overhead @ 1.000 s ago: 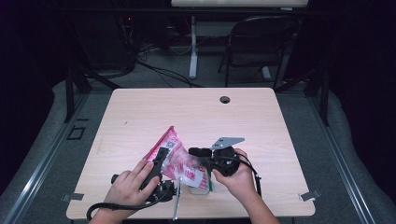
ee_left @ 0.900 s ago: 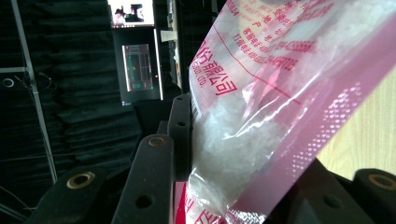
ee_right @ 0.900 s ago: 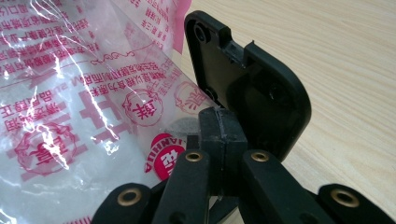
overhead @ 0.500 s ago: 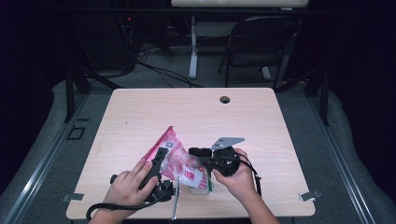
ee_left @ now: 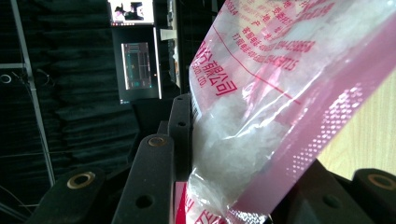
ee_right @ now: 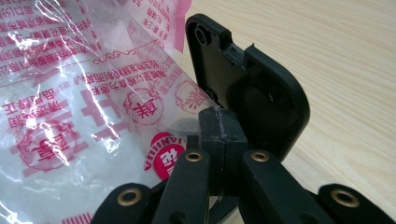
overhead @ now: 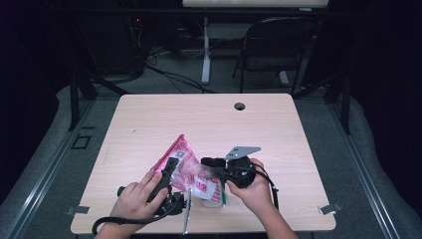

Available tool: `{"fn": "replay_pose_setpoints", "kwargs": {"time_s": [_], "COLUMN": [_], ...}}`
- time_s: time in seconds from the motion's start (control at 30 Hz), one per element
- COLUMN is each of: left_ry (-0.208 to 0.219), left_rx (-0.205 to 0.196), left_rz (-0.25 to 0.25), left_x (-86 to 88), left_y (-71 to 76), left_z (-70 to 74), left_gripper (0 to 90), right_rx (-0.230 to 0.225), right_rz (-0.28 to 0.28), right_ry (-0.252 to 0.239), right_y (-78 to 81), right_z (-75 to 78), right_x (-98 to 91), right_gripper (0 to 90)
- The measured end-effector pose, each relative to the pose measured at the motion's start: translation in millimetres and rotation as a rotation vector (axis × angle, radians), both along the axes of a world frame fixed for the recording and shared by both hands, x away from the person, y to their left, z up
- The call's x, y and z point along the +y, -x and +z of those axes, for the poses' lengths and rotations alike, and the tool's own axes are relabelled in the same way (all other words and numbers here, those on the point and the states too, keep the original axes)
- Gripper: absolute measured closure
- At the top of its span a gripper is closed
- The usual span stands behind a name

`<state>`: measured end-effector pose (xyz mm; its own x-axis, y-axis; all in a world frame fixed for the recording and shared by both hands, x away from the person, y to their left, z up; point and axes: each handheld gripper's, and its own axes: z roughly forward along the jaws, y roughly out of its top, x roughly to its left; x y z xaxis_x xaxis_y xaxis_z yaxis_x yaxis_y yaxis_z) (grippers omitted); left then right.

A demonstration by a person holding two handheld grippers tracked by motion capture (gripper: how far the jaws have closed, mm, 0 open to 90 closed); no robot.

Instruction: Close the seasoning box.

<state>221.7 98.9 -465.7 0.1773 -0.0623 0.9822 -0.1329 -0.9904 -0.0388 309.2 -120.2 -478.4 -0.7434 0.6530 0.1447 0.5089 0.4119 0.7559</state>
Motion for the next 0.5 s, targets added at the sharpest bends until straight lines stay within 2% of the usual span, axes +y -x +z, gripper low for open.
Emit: {"fn": "replay_pose_setpoints", "kwargs": {"time_s": [0.03,0.1,0.2,0.37,0.43,0.47,0.5], "left_ry": [0.005,0.009,0.002,0.019,0.014,0.022,0.026], "left_rx": [0.008,-0.003,0.005,0.019,0.017,0.004,0.022], "left_rz": [0.004,-0.008,0.004,0.012,0.014,-0.001,0.015], "left_x": [0.7,1.6,1.8,2.6,3.1,3.8,4.2], "left_y": [-0.3,-1.6,-0.9,-1.4,-1.7,-2.6,-1.9], "left_z": [-0.8,-1.7,-1.1,-2.5,-2.4,-3.4,-3.5], "left_gripper": [71.9,72.0,72.1,72.1,72.2,72.2,72.2], "right_rx": [-0.001,-0.002,-0.003,-0.003,-0.005,-0.005,-0.004], "right_rz": [0.000,-0.001,-0.001,0.000,-0.003,-0.003,-0.002], "right_ry": [0.001,0.001,0.000,-0.001,-0.004,-0.004,-0.005], "right_y": [0.1,0.2,0.2,0.3,0.5,0.5,0.6], "right_z": [0.0,0.2,0.2,0.8,0.8,0.9,0.9], "right_x": [0.0,0.1,0.2,-0.7,-0.7,-0.8,-0.8], "right_gripper": [90.0,90.0,90.0,90.0,90.0,90.0,90.0]}}
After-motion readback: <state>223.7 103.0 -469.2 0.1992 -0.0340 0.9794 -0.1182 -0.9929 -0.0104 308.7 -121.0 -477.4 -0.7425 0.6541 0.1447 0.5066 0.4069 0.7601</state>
